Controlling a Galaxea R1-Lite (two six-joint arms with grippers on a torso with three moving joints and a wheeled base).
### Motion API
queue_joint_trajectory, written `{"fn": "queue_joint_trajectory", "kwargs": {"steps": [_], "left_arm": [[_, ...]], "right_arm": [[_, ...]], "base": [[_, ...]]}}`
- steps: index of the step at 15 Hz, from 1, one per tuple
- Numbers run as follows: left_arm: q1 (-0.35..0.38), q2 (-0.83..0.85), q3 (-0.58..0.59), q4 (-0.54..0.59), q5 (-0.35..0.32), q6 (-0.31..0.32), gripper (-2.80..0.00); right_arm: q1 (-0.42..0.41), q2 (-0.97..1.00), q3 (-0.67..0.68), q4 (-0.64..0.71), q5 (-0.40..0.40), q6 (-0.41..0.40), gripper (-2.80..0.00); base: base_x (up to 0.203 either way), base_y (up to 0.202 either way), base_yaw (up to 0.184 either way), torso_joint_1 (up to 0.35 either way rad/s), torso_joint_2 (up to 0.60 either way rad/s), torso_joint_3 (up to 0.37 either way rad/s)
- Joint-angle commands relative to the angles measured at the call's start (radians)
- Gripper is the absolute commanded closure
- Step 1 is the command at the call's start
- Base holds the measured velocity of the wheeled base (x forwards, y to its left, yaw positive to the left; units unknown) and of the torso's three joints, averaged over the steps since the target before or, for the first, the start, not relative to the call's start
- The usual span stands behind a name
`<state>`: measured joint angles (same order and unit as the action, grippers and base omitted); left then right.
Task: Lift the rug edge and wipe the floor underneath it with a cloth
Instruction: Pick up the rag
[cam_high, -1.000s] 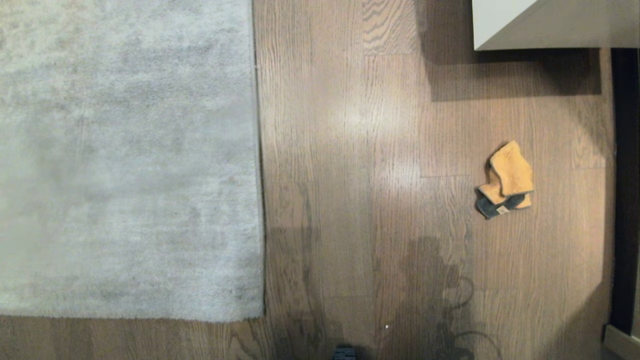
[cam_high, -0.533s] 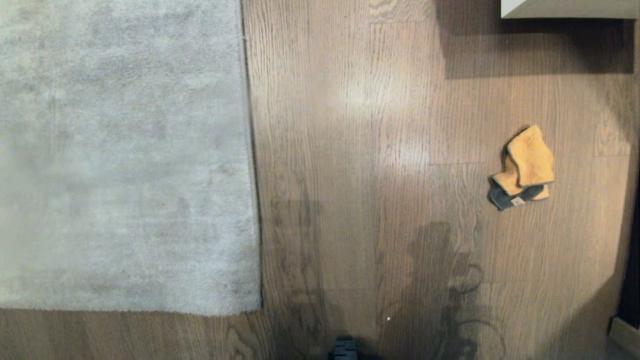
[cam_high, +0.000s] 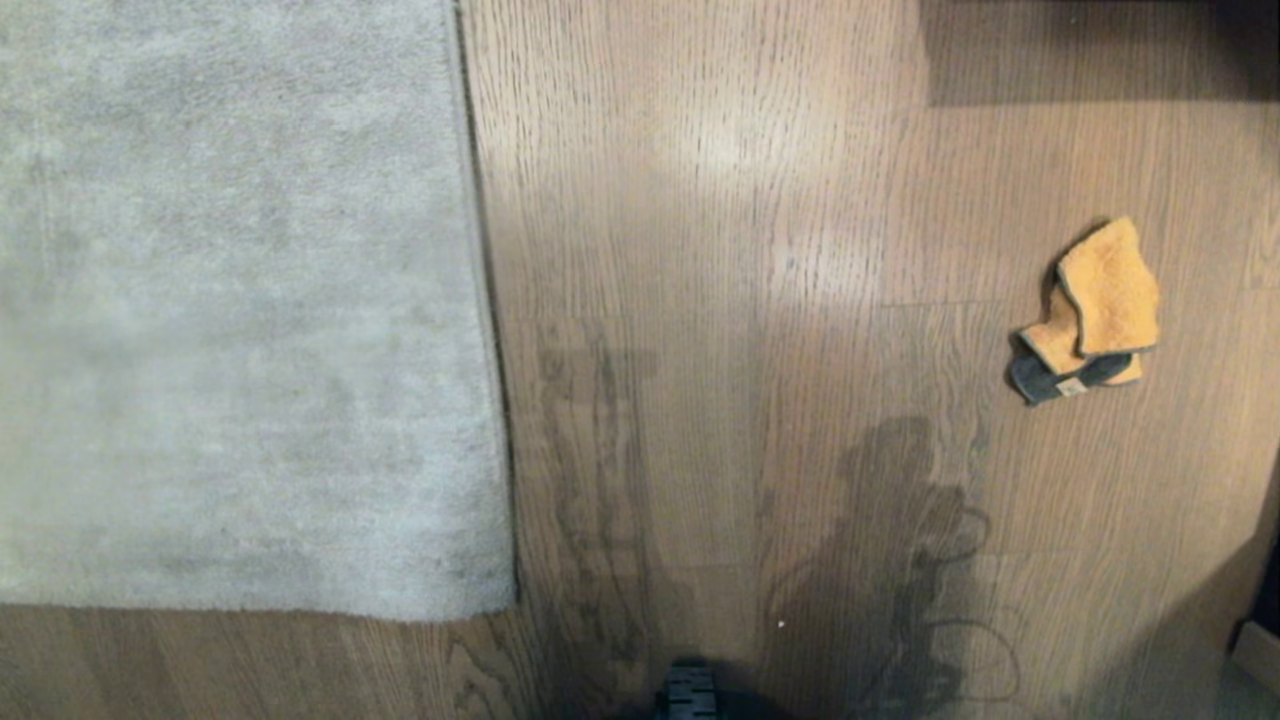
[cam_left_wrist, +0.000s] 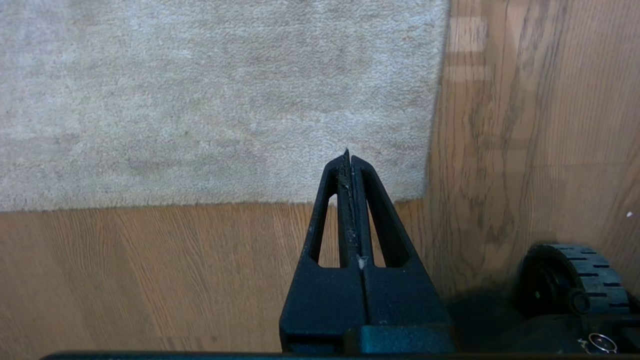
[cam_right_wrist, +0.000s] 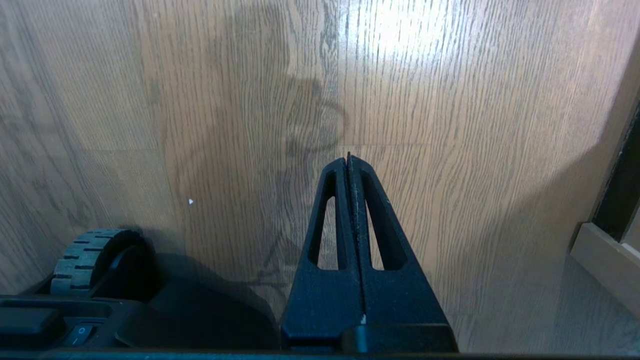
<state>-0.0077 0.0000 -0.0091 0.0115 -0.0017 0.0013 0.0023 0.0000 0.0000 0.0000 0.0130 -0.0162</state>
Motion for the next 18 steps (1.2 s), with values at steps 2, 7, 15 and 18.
{"fn": "queue_joint_trajectory", "kwargs": {"steps": [2,7,15,18], "left_arm": [[0.000,0.000,0.000,0.001,0.000,0.000,0.00],[0.000,0.000,0.001,0.001,0.000,0.002,0.00],[0.000,0.000,0.001,0.001,0.000,0.002,0.00],[0.000,0.000,0.001,0.001,0.000,0.003,0.00]], "right_arm": [[0.001,0.000,0.000,0.000,-0.001,-0.001,0.00],[0.001,0.000,0.000,0.000,0.001,-0.001,0.00],[0.001,0.000,0.000,0.000,0.001,-0.001,0.00],[0.001,0.000,0.000,0.000,0.000,-0.001,0.00]], "base": [[0.000,0.000,0.000,0.001,0.00,-0.017],[0.000,0.000,0.000,0.000,0.00,0.000],[0.000,0.000,0.000,0.000,0.00,0.000],[0.000,0.000,0.000,0.000,0.00,0.000]]}}
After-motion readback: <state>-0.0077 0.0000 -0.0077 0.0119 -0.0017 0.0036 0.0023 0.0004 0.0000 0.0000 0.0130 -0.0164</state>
